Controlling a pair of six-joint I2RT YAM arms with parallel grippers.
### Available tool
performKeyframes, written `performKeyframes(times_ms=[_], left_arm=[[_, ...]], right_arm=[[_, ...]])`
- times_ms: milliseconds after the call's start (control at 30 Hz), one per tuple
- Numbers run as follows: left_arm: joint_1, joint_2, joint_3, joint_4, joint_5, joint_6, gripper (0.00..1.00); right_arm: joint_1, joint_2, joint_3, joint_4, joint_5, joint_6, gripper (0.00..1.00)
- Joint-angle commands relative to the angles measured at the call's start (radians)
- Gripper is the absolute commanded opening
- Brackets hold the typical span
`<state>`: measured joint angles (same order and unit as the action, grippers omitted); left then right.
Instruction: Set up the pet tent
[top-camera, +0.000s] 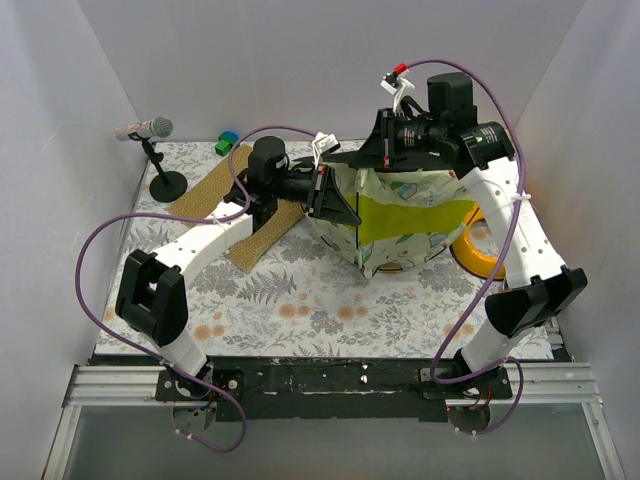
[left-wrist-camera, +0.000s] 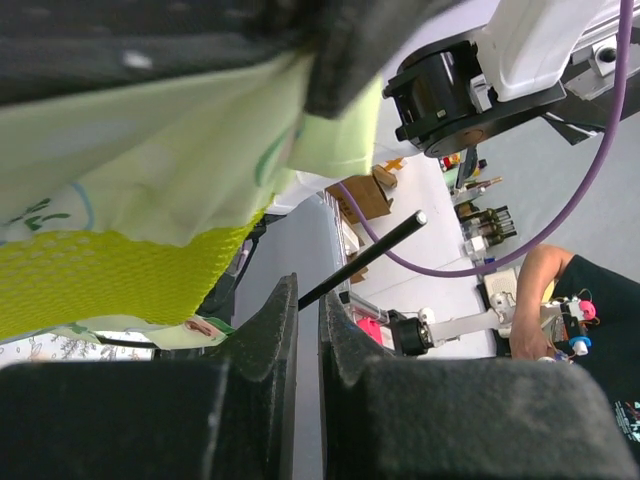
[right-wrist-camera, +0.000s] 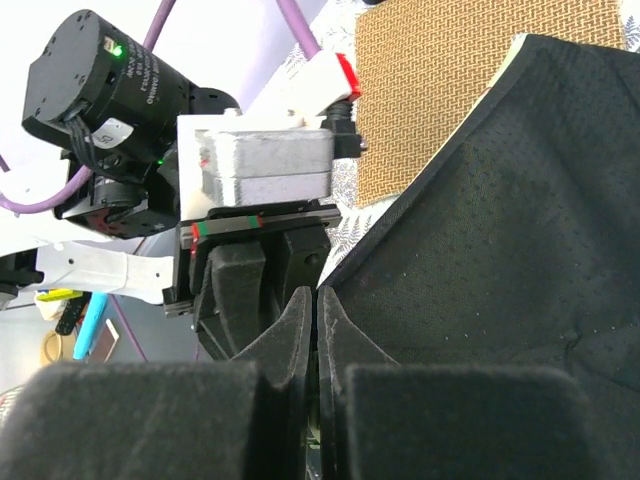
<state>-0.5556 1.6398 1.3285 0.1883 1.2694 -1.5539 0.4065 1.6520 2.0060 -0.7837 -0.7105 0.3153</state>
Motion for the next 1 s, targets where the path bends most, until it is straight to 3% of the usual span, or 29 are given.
performKeyframes(times_ms=[0,633,967], left_arm=[[-0.006,0.066,-0.032,-0.156,-0.022,-0.069,0.0],[-0.004,0.092,-0.038,-0.162,-0.053,-0.097,0.0],[-0.004,0.104,-0.029,-0.171,-0.061,-0.098,0.0]], right_arm=[[0.014,-0.109,0.016,0.182,-0.07,0.041,0.01],[0.054,-0.118,-0.013,0.207,0.103,0.088,0.01],[0.08,-0.139,-0.047,0.232,0.115,0.088,0.01]])
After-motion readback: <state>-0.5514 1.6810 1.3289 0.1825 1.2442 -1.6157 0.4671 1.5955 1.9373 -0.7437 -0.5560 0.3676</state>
